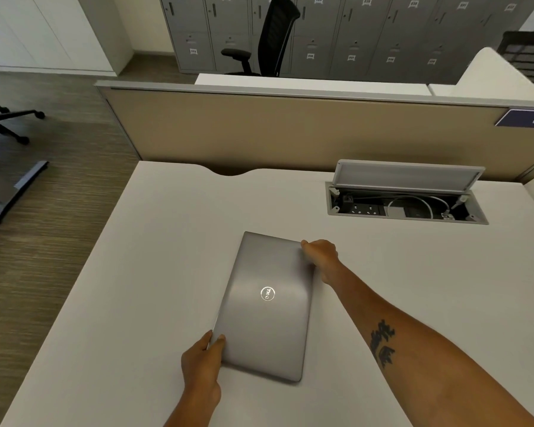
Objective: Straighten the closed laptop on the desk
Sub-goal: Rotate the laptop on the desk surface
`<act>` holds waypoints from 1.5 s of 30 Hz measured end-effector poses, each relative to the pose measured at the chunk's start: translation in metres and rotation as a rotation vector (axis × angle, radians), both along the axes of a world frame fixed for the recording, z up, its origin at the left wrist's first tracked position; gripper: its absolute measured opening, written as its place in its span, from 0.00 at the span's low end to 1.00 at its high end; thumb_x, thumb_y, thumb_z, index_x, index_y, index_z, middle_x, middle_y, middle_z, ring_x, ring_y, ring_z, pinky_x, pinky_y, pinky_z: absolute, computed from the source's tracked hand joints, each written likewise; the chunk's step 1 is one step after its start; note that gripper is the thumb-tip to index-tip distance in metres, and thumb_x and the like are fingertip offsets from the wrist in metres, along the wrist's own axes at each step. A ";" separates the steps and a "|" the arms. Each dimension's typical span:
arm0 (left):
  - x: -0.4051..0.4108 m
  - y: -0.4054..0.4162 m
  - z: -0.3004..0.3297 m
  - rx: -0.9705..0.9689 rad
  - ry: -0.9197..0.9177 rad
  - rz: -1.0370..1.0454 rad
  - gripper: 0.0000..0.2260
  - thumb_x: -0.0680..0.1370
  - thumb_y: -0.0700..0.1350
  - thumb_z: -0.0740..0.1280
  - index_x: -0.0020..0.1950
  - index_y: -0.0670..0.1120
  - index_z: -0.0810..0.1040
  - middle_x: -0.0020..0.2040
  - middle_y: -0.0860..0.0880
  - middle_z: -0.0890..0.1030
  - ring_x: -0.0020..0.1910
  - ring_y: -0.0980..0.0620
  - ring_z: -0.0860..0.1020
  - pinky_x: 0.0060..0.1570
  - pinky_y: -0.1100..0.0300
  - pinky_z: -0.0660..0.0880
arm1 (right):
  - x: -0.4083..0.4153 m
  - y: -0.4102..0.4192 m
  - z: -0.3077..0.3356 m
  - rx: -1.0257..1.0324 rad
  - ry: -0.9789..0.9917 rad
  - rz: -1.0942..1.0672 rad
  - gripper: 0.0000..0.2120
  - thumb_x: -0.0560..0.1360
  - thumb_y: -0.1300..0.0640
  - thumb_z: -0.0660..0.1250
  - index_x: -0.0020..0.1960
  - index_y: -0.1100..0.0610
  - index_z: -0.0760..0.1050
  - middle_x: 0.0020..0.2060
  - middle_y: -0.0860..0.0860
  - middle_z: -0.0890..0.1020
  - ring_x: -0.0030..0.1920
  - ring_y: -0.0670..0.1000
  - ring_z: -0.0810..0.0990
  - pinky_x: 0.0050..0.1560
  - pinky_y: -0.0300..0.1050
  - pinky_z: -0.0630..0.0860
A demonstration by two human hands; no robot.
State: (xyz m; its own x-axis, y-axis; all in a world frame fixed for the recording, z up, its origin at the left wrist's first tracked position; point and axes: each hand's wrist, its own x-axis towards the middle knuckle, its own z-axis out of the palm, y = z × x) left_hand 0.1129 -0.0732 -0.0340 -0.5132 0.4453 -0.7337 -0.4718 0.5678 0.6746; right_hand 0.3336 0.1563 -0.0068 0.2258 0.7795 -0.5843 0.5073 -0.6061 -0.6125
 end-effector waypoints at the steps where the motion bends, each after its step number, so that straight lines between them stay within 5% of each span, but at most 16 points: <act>1: 0.000 0.001 -0.001 -0.018 -0.013 0.003 0.22 0.77 0.35 0.74 0.72 0.35 0.78 0.69 0.39 0.81 0.67 0.37 0.80 0.71 0.40 0.75 | -0.001 0.000 0.001 -0.001 -0.005 0.005 0.23 0.82 0.46 0.62 0.66 0.63 0.79 0.71 0.61 0.74 0.71 0.63 0.73 0.72 0.54 0.73; 4: 0.001 0.005 0.004 -0.073 -0.031 -0.015 0.01 0.78 0.36 0.73 0.48 0.41 0.85 0.57 0.40 0.84 0.57 0.38 0.81 0.68 0.42 0.77 | -0.002 -0.003 0.002 -0.004 -0.013 0.015 0.25 0.82 0.45 0.62 0.69 0.63 0.78 0.72 0.61 0.73 0.71 0.63 0.72 0.72 0.54 0.73; 6: -0.002 0.007 -0.001 -0.091 -0.024 -0.031 0.09 0.78 0.38 0.73 0.39 0.45 0.80 0.51 0.42 0.83 0.54 0.40 0.78 0.64 0.48 0.75 | -0.002 -0.005 0.003 -0.010 -0.009 0.011 0.26 0.82 0.45 0.62 0.71 0.62 0.76 0.73 0.60 0.71 0.73 0.63 0.71 0.73 0.55 0.72; 9: -0.005 0.013 0.001 -0.107 -0.043 -0.025 0.05 0.80 0.40 0.73 0.52 0.40 0.82 0.58 0.43 0.80 0.61 0.39 0.76 0.64 0.48 0.71 | -0.003 -0.009 0.006 -0.003 0.001 0.015 0.21 0.81 0.46 0.63 0.64 0.62 0.76 0.73 0.60 0.69 0.73 0.63 0.70 0.74 0.55 0.71; 10: -0.008 0.014 0.000 -0.110 -0.053 -0.026 0.13 0.80 0.41 0.73 0.63 0.37 0.81 0.63 0.41 0.79 0.66 0.37 0.76 0.68 0.47 0.71 | -0.003 -0.011 0.006 -0.002 0.006 0.019 0.18 0.80 0.46 0.64 0.61 0.60 0.75 0.74 0.59 0.69 0.74 0.63 0.70 0.74 0.55 0.71; 13: -0.014 0.013 0.000 -0.094 -0.056 -0.071 0.24 0.81 0.43 0.72 0.74 0.35 0.74 0.74 0.38 0.76 0.74 0.37 0.72 0.74 0.46 0.67 | -0.001 -0.017 0.007 0.007 0.038 0.033 0.28 0.81 0.46 0.66 0.77 0.58 0.71 0.78 0.58 0.64 0.79 0.61 0.65 0.77 0.56 0.68; 15: -0.015 0.013 0.004 -0.088 -0.054 -0.108 0.24 0.81 0.44 0.72 0.75 0.35 0.73 0.76 0.39 0.75 0.75 0.37 0.72 0.74 0.46 0.67 | -0.002 -0.020 0.009 0.015 0.034 0.049 0.33 0.81 0.46 0.66 0.82 0.57 0.64 0.79 0.58 0.62 0.81 0.61 0.62 0.79 0.56 0.66; 18: -0.019 0.012 0.008 -0.123 -0.028 -0.170 0.26 0.81 0.45 0.72 0.75 0.35 0.73 0.76 0.38 0.74 0.75 0.36 0.71 0.75 0.45 0.67 | -0.002 -0.026 0.008 0.033 0.024 0.047 0.31 0.81 0.47 0.68 0.79 0.60 0.68 0.77 0.59 0.66 0.78 0.62 0.65 0.77 0.57 0.69; 22: -0.027 0.021 0.012 -0.140 0.013 -0.266 0.27 0.82 0.50 0.70 0.75 0.35 0.74 0.75 0.37 0.76 0.74 0.35 0.73 0.74 0.45 0.69 | -0.002 -0.049 0.004 0.106 0.134 -0.107 0.11 0.79 0.53 0.69 0.52 0.61 0.74 0.61 0.61 0.75 0.57 0.58 0.77 0.60 0.53 0.77; 26: -0.027 0.051 0.020 -0.075 0.034 -0.391 0.22 0.82 0.49 0.70 0.70 0.35 0.79 0.70 0.37 0.80 0.62 0.39 0.79 0.64 0.49 0.76 | -0.002 -0.090 -0.003 0.124 0.156 -0.171 0.16 0.78 0.58 0.67 0.38 0.55 0.62 0.44 0.55 0.67 0.37 0.51 0.65 0.37 0.44 0.64; 29: -0.023 0.080 0.029 -0.038 0.057 -0.475 0.23 0.82 0.50 0.70 0.71 0.36 0.77 0.69 0.38 0.80 0.60 0.40 0.77 0.64 0.49 0.74 | -0.001 -0.123 -0.007 0.102 0.204 -0.209 0.12 0.77 0.59 0.67 0.42 0.63 0.66 0.41 0.55 0.66 0.40 0.52 0.64 0.43 0.46 0.62; 32: -0.019 0.105 0.035 -0.016 0.030 -0.516 0.23 0.82 0.50 0.71 0.71 0.36 0.77 0.65 0.41 0.80 0.61 0.41 0.78 0.63 0.51 0.73 | 0.000 -0.150 -0.011 0.094 0.234 -0.213 0.12 0.77 0.59 0.66 0.41 0.58 0.63 0.40 0.55 0.63 0.40 0.52 0.62 0.42 0.46 0.59; 36: -0.018 0.123 0.036 0.002 -0.006 -0.545 0.19 0.82 0.49 0.70 0.67 0.38 0.80 0.50 0.45 0.82 0.47 0.48 0.79 0.55 0.55 0.72 | -0.002 -0.169 -0.016 0.073 0.248 -0.233 0.12 0.77 0.59 0.64 0.41 0.56 0.61 0.39 0.54 0.63 0.41 0.52 0.61 0.43 0.47 0.58; 45: -0.017 0.120 0.026 -0.006 -0.018 -0.512 0.16 0.84 0.54 0.67 0.62 0.42 0.80 0.48 0.47 0.82 0.45 0.49 0.80 0.42 0.58 0.74 | -0.010 -0.163 -0.018 0.069 0.321 -0.396 0.17 0.76 0.58 0.67 0.35 0.54 0.60 0.36 0.54 0.63 0.41 0.54 0.60 0.44 0.51 0.58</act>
State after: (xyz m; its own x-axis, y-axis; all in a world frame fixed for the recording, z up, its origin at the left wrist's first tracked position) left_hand 0.0963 0.0470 -0.0075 -0.2176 0.6317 -0.7441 -0.1440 0.7332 0.6646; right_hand 0.3234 -0.0066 -0.0249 0.3298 0.7096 -0.6227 0.0268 -0.6664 -0.7451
